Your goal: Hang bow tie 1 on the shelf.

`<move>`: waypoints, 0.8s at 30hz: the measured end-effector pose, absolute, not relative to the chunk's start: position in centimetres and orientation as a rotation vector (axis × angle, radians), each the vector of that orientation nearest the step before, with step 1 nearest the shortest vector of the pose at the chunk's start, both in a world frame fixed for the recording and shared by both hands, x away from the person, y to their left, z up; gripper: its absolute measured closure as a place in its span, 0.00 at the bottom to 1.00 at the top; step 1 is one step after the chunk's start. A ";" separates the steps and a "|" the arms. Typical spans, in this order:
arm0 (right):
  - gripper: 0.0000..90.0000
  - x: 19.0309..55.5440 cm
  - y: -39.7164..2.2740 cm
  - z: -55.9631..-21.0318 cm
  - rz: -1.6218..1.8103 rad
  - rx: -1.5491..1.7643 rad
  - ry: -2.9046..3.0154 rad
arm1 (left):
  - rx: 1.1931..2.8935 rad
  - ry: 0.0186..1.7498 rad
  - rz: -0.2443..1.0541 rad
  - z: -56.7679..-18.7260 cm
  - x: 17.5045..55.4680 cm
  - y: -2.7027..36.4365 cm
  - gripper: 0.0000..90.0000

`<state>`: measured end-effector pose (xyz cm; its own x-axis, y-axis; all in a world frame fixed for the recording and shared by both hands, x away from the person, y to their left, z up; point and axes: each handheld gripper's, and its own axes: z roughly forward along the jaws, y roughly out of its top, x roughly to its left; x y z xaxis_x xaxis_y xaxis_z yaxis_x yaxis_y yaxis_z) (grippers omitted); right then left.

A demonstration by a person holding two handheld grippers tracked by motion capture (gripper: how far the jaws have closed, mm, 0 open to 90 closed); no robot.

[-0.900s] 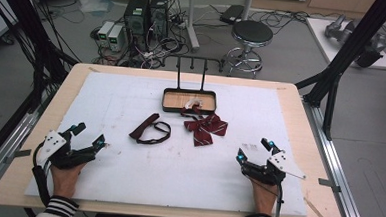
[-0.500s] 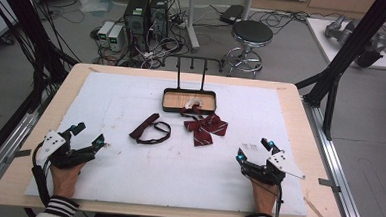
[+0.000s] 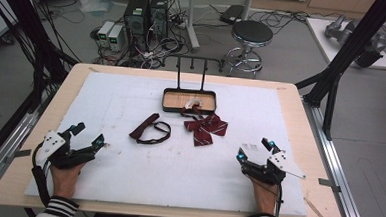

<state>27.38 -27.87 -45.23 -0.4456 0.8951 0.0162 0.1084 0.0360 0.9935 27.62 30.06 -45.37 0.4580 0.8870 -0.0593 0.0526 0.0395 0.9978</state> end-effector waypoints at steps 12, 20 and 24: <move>0.09 28.9 -28.0 -44.0 1.499 1.113 1.763 | 1.391 0.903 0.798 -45.4 27.6 30.1 0.17; 0.09 30.2 -27.7 -42.0 1.490 1.118 1.814 | 1.383 0.901 0.799 -45.4 27.6 30.1 0.17; 0.09 31.2 -26.8 -41.0 1.458 1.090 1.878 | 1.384 0.900 0.799 -45.4 27.6 30.1 0.17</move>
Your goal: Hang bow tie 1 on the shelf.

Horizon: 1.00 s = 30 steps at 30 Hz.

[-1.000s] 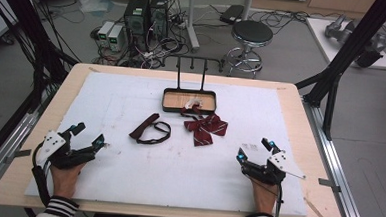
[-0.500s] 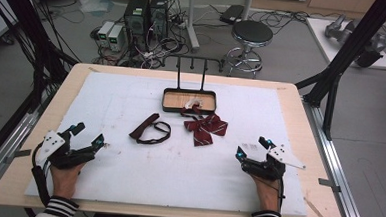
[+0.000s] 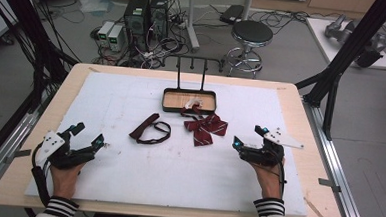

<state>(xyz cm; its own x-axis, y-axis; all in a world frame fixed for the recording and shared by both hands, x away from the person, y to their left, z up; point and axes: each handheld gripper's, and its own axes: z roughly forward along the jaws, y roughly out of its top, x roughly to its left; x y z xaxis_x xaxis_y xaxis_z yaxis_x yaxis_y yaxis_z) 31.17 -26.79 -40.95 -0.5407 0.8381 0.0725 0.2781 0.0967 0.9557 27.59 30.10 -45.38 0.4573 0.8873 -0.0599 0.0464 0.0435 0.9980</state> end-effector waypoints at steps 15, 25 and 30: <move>0.09 35.1 -22.8 -38.5 1.301 1.146 2.067 | 1.384 0.902 0.803 -45.4 27.6 30.1 0.17; 0.09 37.8 -19.8 -38.1 1.209 1.141 2.191 | 1.386 0.902 0.801 -45.4 27.6 30.1 0.17; 0.17 38.9 -19.0 -38.0 1.157 1.131 2.250 | 1.387 0.901 0.802 -45.4 27.6 30.1 0.17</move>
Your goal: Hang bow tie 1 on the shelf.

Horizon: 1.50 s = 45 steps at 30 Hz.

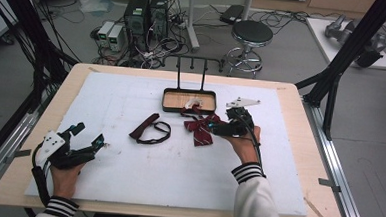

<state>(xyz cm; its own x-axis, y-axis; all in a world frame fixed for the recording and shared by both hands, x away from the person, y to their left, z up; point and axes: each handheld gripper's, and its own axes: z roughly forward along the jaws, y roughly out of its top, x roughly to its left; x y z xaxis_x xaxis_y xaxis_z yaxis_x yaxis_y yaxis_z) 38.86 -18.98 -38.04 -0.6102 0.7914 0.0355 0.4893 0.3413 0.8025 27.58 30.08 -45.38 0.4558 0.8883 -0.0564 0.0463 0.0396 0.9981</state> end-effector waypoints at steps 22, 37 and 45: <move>0.19 43.6 -15.1 -39.4 0.920 1.244 2.389 | 1.382 0.900 0.805 -45.4 27.5 30.1 0.17; 0.26 44.8 -13.7 -40.0 0.813 1.278 2.443 | 1.381 0.899 0.806 -45.4 27.5 30.1 0.17; 0.29 45.2 -13.7 -40.2 0.767 1.326 2.450 | 1.383 0.902 0.805 -45.4 27.5 30.1 0.17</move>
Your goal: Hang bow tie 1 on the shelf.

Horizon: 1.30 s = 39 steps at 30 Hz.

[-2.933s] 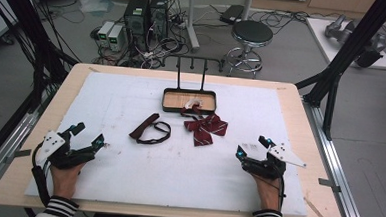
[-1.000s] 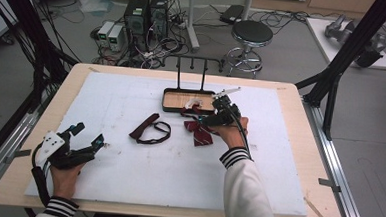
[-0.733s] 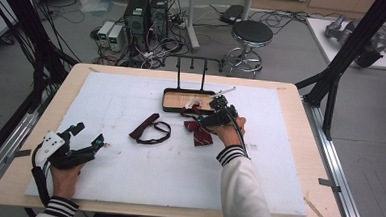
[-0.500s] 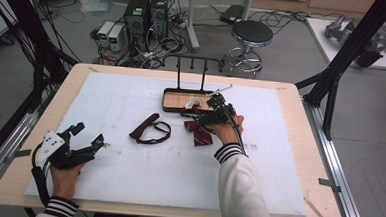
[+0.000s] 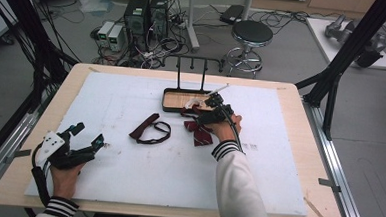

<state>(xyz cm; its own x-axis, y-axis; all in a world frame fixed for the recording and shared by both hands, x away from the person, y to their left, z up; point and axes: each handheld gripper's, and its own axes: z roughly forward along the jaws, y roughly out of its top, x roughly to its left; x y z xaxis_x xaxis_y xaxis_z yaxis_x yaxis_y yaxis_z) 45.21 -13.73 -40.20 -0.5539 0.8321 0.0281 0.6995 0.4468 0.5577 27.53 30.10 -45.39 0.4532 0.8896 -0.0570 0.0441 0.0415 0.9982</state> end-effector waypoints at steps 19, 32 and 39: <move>0.43 46.5 -12.5 -40.9 0.638 1.372 2.514 | 1.383 0.901 0.806 -45.4 27.5 30.1 0.17; 0.53 46.8 -12.4 -41.6 0.611 1.418 2.543 | 1.384 0.903 0.804 -45.4 27.6 30.1 0.17; 0.64 46.8 -12.1 -41.7 0.584 1.384 2.550 | 1.384 0.904 0.803 -45.4 27.6 30.1 0.17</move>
